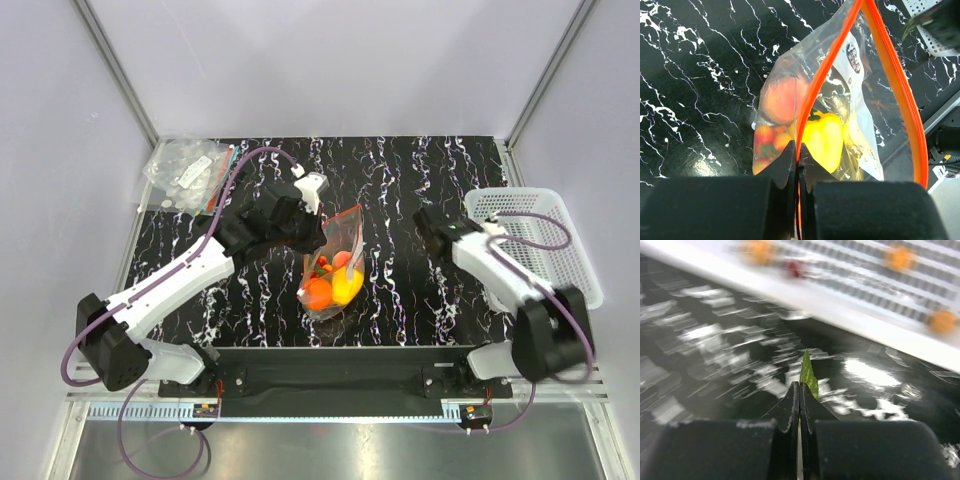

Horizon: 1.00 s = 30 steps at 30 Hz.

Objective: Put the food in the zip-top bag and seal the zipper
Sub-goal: Pick up the fake vegetable at the center of the board, then place the fake vegetable in the zipper food storage bag.

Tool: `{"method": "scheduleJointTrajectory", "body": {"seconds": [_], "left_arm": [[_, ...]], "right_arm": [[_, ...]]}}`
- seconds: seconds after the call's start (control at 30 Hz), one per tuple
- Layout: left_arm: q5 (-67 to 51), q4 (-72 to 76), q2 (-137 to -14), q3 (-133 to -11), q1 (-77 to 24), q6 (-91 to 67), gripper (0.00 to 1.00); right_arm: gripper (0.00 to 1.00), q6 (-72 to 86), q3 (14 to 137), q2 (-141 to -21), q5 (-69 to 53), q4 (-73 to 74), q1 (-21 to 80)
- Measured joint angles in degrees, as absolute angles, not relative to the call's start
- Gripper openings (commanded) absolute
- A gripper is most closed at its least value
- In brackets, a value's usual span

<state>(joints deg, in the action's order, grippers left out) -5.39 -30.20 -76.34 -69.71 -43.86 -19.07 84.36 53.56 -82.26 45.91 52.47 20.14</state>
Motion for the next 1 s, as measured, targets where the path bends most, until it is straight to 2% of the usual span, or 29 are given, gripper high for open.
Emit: {"method": "scheduleJointTrajectory", "body": {"seconds": [0.23, 0.33, 0.53, 0.7, 1.0], "left_arm": [[-5.41, -30.30, -76.51, -69.80, -43.88, -19.11, 0.02], [-5.45, -30.39, -77.36, -70.43, -43.88, -19.27, 0.02], [-5.41, -31.09, -78.81, -72.62, -44.58, -19.90, 0.02], [-5.13, -31.97, -78.98, -74.28, -45.06, -20.25, 0.02], [-3.20, -33.89, -79.15, -75.50, -45.08, -20.84, 0.02]], "right_arm": [[0.00, 56.40, 47.75, -48.90, 32.91, 34.89, 20.69], [0.00, 51.11, 50.74, -43.40, 27.38, 33.69, 20.69], [0.00, 46.85, 60.88, -48.77, 12.73, 31.07, 23.68], [0.00, 46.09, 64.05, -53.67, 8.56, 30.17, 35.11], [0.00, 47.37, 67.94, -56.90, 5.87, 29.26, 44.80]]}}
